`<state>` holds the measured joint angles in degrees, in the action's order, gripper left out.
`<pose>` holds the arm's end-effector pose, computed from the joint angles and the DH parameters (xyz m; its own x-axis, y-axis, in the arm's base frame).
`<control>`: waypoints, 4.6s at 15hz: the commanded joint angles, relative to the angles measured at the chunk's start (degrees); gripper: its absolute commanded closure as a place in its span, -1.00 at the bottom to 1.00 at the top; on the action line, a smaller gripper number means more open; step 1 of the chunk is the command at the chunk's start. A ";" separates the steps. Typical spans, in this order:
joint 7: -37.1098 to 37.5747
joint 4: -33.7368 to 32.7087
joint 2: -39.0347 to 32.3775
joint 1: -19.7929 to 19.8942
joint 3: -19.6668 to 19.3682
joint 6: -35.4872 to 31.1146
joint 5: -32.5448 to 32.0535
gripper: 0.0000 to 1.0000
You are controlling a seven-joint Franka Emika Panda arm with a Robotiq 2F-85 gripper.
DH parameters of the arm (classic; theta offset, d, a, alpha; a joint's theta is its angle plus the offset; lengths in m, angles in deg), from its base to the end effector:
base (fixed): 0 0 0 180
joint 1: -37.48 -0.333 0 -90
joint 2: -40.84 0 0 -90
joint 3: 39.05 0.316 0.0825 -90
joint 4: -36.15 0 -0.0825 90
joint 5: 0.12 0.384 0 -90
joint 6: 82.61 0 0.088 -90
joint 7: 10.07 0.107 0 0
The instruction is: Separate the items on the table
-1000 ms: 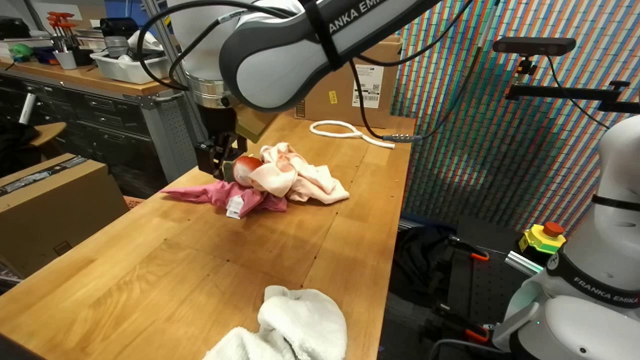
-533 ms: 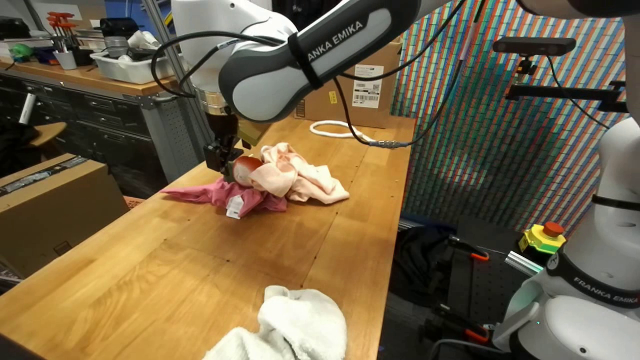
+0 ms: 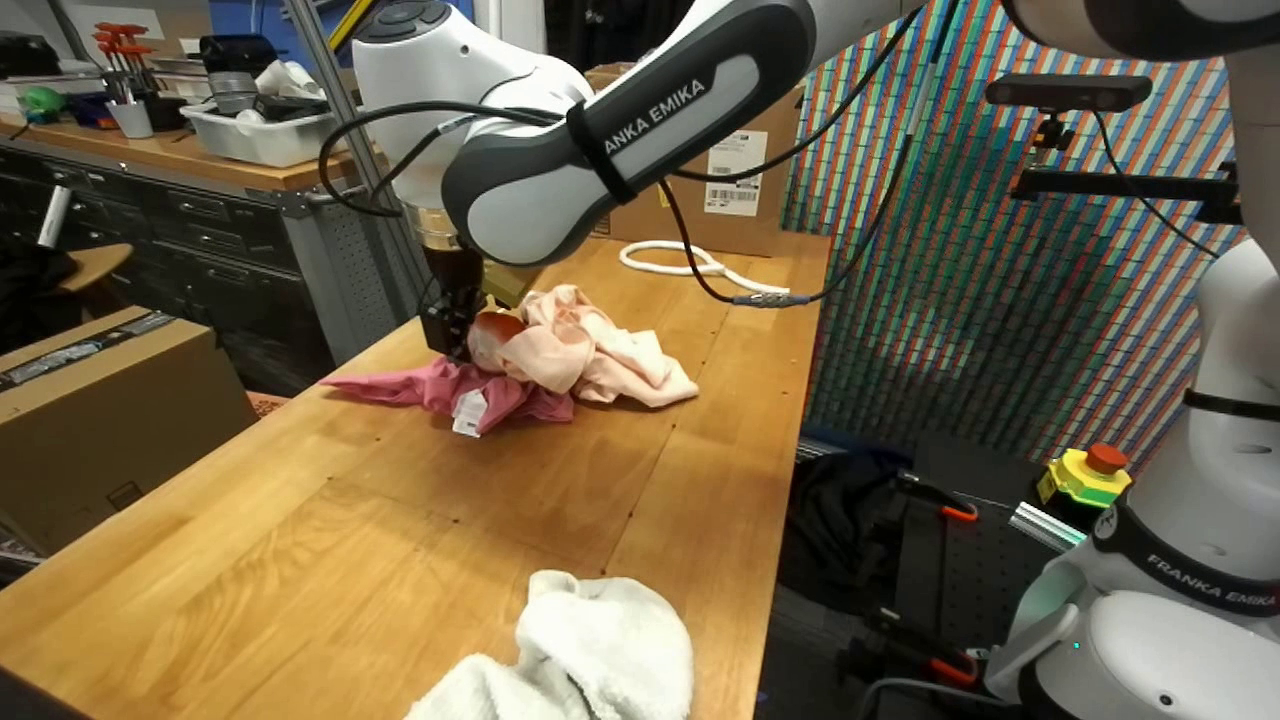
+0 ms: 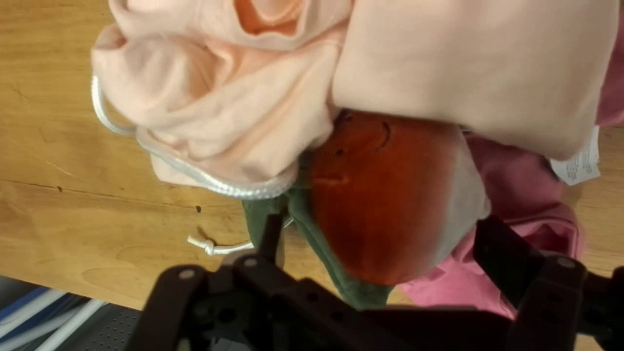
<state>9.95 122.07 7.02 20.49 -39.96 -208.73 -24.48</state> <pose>0.6949 0.1875 0.3370 0.9631 0.1953 0.1850 0.1282 -0.9379 0.3223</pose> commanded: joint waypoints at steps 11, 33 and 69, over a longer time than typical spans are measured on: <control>-0.16 -2.78 -1.55 -0.85 -2.25 0.76 -1.29 0.47; 1.17 -5.44 3.65 -10.15 1.28 2.94 -4.54 0.84; 34.67 -23.98 -12.47 -20.52 0.34 -0.97 -3.34 -0.85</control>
<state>45.04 101.05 -4.88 -0.14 -39.60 -211.83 -28.42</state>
